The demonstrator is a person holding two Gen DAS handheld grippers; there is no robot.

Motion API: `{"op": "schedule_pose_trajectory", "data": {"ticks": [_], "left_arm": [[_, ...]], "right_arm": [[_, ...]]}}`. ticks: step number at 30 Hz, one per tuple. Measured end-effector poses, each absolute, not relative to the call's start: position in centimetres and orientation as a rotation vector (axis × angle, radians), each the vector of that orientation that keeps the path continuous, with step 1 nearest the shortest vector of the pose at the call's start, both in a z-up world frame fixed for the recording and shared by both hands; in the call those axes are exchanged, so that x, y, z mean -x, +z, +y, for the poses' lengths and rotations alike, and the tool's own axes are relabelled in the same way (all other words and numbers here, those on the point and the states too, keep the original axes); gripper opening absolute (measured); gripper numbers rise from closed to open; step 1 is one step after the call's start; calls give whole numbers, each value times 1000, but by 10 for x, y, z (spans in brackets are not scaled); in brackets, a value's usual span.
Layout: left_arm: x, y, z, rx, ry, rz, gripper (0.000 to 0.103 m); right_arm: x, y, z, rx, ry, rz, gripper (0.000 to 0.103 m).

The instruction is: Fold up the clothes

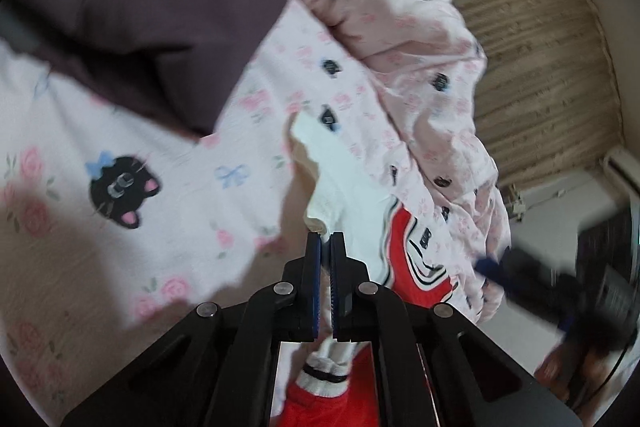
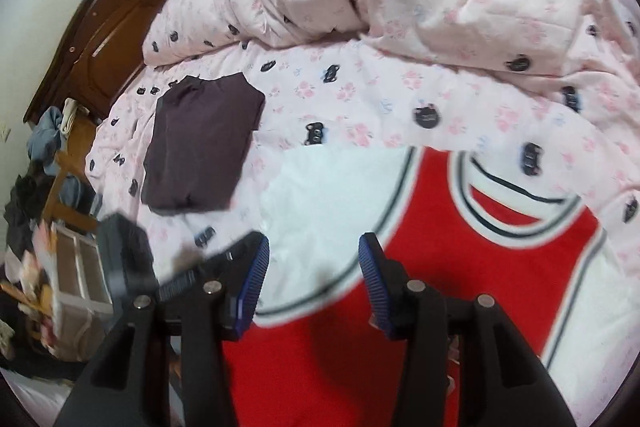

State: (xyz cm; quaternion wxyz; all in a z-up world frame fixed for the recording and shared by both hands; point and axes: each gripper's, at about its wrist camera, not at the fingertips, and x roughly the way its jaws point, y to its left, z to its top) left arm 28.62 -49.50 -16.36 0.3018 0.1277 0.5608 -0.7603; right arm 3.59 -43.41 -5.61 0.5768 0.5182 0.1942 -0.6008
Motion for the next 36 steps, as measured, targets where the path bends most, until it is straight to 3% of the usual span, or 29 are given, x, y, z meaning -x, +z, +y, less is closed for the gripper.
{"op": "schedule_pose_trajectory", "data": {"ticks": [5,13,19,24,29,36], "left_arm": [[-282,-162,-493,-338,-2037,1479,3],[-280,-157,-493,-302,-2069,1494,2],[-278,-156,-493,-292,-2076,1505,2],[-272,-154,-491,-295,-2092,1495,2],[-268,-151,-489,-309,-2104,1479,2],[-254,-139,-479,-382,-2176,1364,2]], "right_arm": [[-62,-70,-501,-1271,-1374,638,58],[-116,-108,-570,-1271,-1292,999,59],[-125,-127,-582,-1232,-1337,1148,58],[-128,-138,-585,-1188,-1374,1227,46],[-121,-135,-581,-1163,-1421,1225,14],[-76,-104,-545,-1201,-1502,963,8]]}}
